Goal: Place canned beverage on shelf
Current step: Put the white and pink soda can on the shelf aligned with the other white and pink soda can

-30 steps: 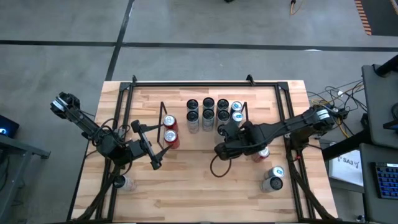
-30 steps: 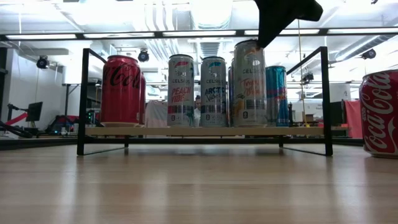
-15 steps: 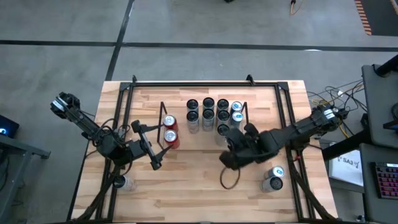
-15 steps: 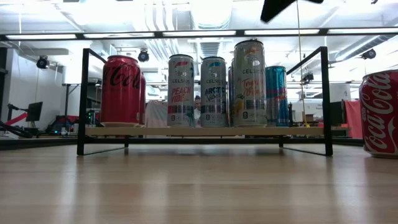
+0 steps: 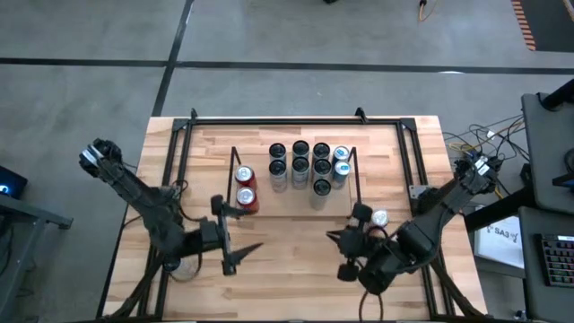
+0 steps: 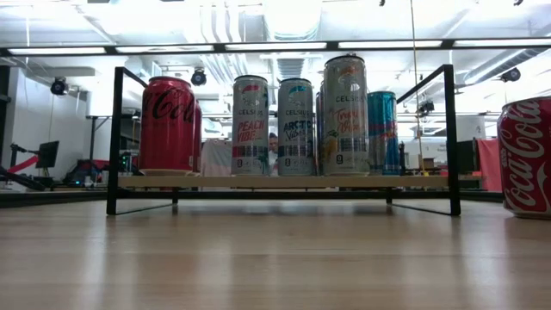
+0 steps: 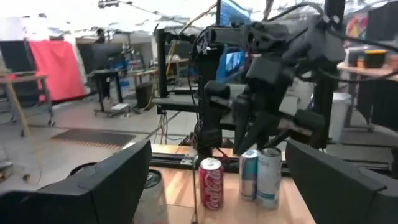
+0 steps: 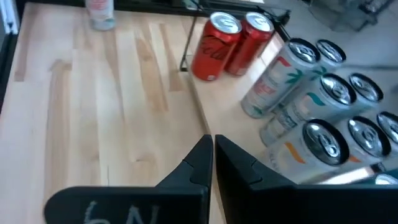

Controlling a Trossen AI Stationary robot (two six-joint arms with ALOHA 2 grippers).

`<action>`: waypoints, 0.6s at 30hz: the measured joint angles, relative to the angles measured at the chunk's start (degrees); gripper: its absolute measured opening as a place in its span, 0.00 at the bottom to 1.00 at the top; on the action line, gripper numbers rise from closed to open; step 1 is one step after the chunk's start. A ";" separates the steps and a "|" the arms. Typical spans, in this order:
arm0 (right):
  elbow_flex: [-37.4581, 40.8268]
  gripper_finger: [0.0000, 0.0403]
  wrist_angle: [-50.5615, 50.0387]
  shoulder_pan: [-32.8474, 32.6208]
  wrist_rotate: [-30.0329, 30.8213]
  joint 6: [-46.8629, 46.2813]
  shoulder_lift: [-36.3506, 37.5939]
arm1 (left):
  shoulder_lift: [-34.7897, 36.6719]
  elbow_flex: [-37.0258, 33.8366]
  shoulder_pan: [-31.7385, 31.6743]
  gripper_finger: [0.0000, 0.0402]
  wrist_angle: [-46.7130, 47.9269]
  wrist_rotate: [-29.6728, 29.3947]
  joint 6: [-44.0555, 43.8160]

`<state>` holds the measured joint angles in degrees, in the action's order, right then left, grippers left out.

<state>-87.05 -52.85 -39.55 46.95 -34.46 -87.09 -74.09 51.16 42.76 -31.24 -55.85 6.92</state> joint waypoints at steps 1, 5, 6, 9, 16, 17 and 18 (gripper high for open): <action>0.51 0.02 0.71 -0.36 0.26 1.02 0.00 | -1.54 3.01 0.72 0.88 3.57 -1.83 -1.00; 3.23 0.02 3.32 -1.22 0.77 2.13 0.00 | -7.75 16.85 3.54 0.88 29.54 -9.11 -12.94; 4.00 0.02 3.87 -1.32 0.74 2.12 0.00 | -9.21 20.63 4.11 0.88 38.11 -9.41 -19.17; 5.93 0.02 5.78 -1.73 0.71 2.10 0.00 | -14.09 32.04 5.68 0.88 65.97 -9.41 -42.12; 8.23 0.02 7.85 -1.83 0.71 2.01 0.00 | -29.12 56.74 9.21 0.88 120.99 5.07 -88.85; 8.40 0.02 8.38 -1.81 0.70 2.01 0.02 | -30.87 59.07 9.53 0.88 121.50 7.81 -90.20; 8.50 0.02 8.89 -1.81 0.67 2.03 0.02 | -31.65 60.01 9.79 0.88 119.54 10.39 -86.63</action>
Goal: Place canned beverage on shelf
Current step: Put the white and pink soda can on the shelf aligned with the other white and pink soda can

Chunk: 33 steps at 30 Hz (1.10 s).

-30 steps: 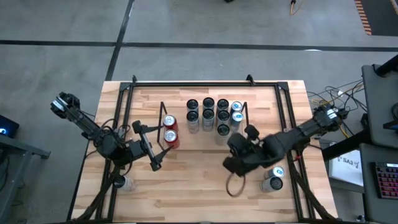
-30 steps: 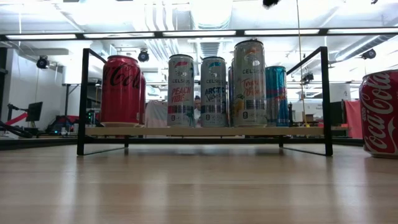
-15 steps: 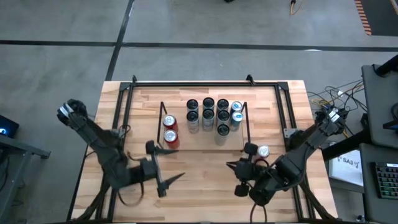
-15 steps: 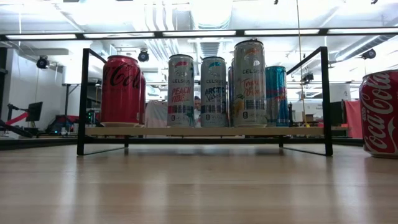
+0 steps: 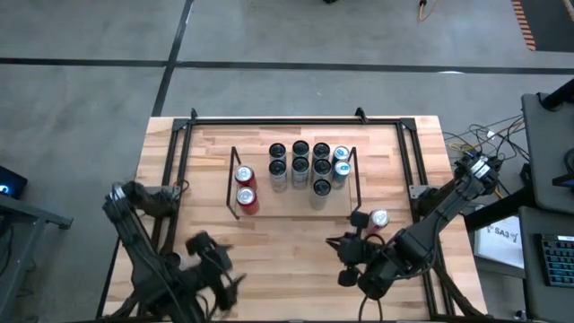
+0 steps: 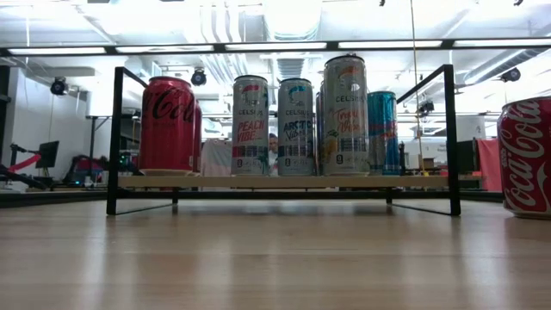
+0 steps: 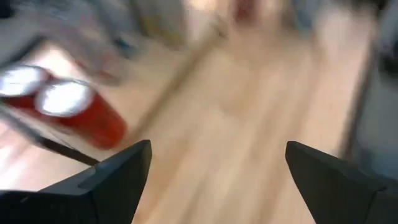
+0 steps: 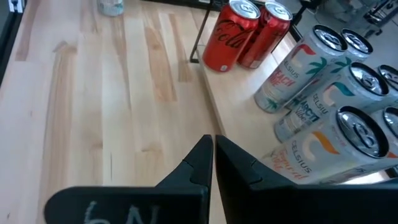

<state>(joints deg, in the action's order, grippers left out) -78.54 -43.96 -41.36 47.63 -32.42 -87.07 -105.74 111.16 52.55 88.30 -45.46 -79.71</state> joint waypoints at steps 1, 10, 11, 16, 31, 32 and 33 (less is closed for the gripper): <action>0.06 0.02 0.33 0.00 -0.01 0.00 0.00 | -0.71 0.76 0.60 0.88 -1.49 2.69 4.00; 0.09 0.02 1.50 0.00 0.03 -0.13 -0.20 | -10.04 12.19 3.39 0.88 1.17 11.11 6.91; 0.14 0.02 1.48 0.00 0.03 -0.13 -0.28 | -10.93 13.07 3.73 0.88 1.22 11.12 5.99; 0.15 0.02 1.48 0.57 0.08 0.57 -0.37 | -13.89 13.31 4.53 0.88 1.54 12.07 1.79; 0.15 0.02 1.46 3.42 -0.02 3.52 -0.37 | -6.04 0.48 4.36 0.83 1.76 21.97 0.30; 0.15 0.02 1.48 3.43 -0.02 3.52 -0.37 | -4.75 -0.73 4.36 0.82 1.68 22.52 0.00; 0.15 0.02 1.46 3.43 -0.03 3.52 -0.37 | -3.31 -2.06 4.36 0.81 1.69 22.92 -0.46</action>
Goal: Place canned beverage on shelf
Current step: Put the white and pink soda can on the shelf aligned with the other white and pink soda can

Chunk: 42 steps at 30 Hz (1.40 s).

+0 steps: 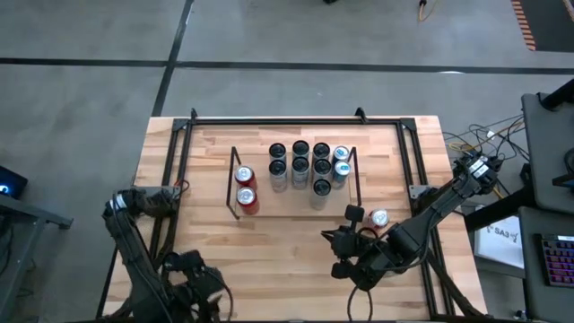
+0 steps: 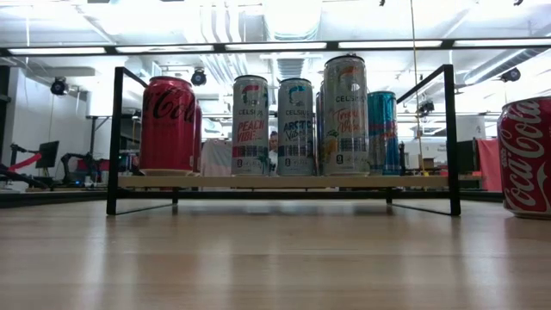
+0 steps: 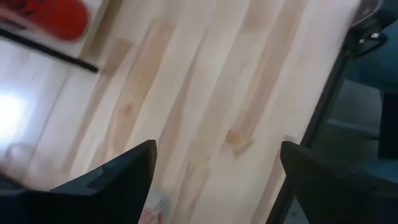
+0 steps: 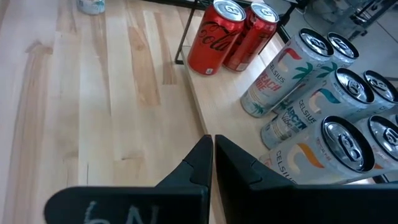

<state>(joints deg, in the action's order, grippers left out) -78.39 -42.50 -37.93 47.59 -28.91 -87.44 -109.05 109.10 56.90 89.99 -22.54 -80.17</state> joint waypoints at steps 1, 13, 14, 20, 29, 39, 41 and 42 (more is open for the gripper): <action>0.00 0.02 0.02 0.00 0.02 0.00 0.00 | 1.40 -1.40 0.00 0.80 0.09 0.89 -0.67; 0.00 0.02 -0.02 0.19 0.02 0.00 0.02 | 18.21 -19.26 1.53 0.76 -0.04 21.70 -27.02; 0.00 0.02 -0.03 0.21 0.01 0.00 0.02 | 19.53 -20.77 1.77 0.76 0.13 22.02 -29.67; 0.00 0.02 -0.11 0.22 0.00 0.07 0.02 | 24.53 -28.21 2.31 0.76 0.08 23.68 -39.86; 0.00 0.02 -0.25 0.22 0.01 0.38 0.02 | 25.15 -30.00 2.40 0.76 0.05 25.16 -42.11; 0.00 0.02 -0.26 0.24 0.02 0.46 0.02 | 23.93 -30.31 2.58 0.76 -2.54 25.15 -43.84; 0.01 0.02 -0.33 0.24 0.02 0.46 0.02 | 23.91 -30.78 2.60 0.76 -3.36 25.15 -44.33; 0.02 0.02 -0.39 0.26 0.02 0.46 0.02 | 23.91 -30.88 2.67 0.76 -3.35 25.13 -44.60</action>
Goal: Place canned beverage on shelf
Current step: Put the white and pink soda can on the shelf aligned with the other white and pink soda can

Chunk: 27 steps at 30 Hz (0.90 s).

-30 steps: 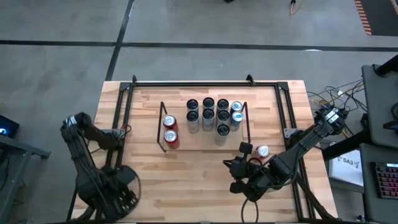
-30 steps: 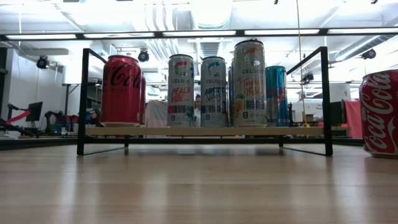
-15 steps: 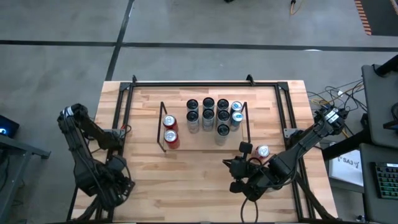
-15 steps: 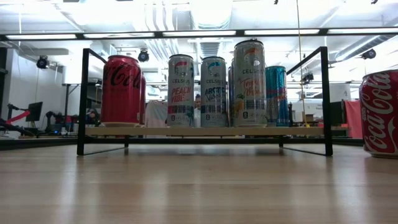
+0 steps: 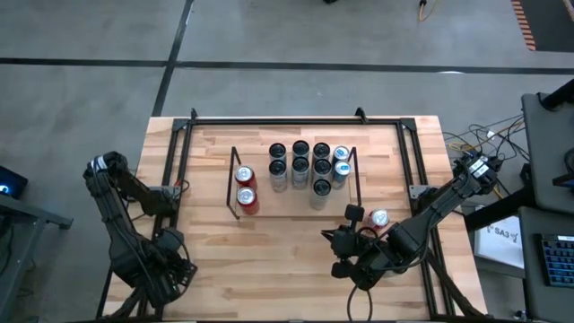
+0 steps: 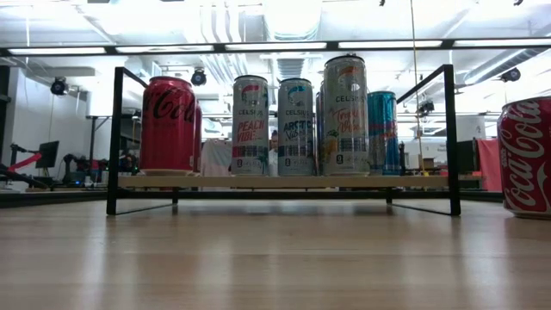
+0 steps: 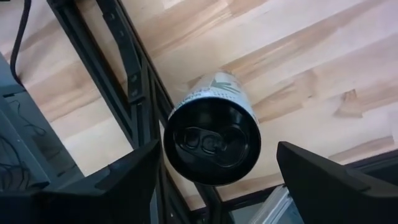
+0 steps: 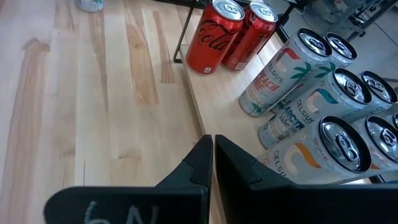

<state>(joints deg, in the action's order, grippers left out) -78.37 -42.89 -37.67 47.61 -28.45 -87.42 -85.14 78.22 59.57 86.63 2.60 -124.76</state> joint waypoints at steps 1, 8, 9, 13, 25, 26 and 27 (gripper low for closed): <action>0.00 0.02 -0.06 0.00 -0.02 0.00 0.00 | 0.00 -0.01 0.00 0.76 0.12 -0.01 -0.20; 0.00 0.02 -0.09 0.00 -0.02 0.93 0.00 | 0.02 -0.01 0.02 0.76 0.00 -1.48 -0.86; 0.00 0.02 -0.09 0.00 0.00 1.17 0.00 | 0.00 -0.01 0.02 0.76 -0.03 -1.80 -0.93; 0.02 0.02 -0.09 0.00 -0.02 1.61 0.01 | 0.00 -0.10 0.01 0.78 0.02 -2.07 -1.32; 0.02 0.02 -0.09 -0.02 -0.02 1.73 0.02 | 0.00 -2.66 0.07 0.85 -1.95 -2.04 -1.34; 0.02 0.02 -0.09 -0.02 -0.02 1.73 0.02 | 0.00 -3.02 0.07 0.85 -2.43 -2.04 -1.34; 0.02 0.02 -0.09 -0.02 -0.02 1.73 0.02 | 0.00 -3.39 0.07 0.85 -2.90 -2.03 -1.34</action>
<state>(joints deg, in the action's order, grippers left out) -78.35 -42.98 -37.69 47.59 -26.72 -87.39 -85.14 74.83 59.64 83.73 0.56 -126.10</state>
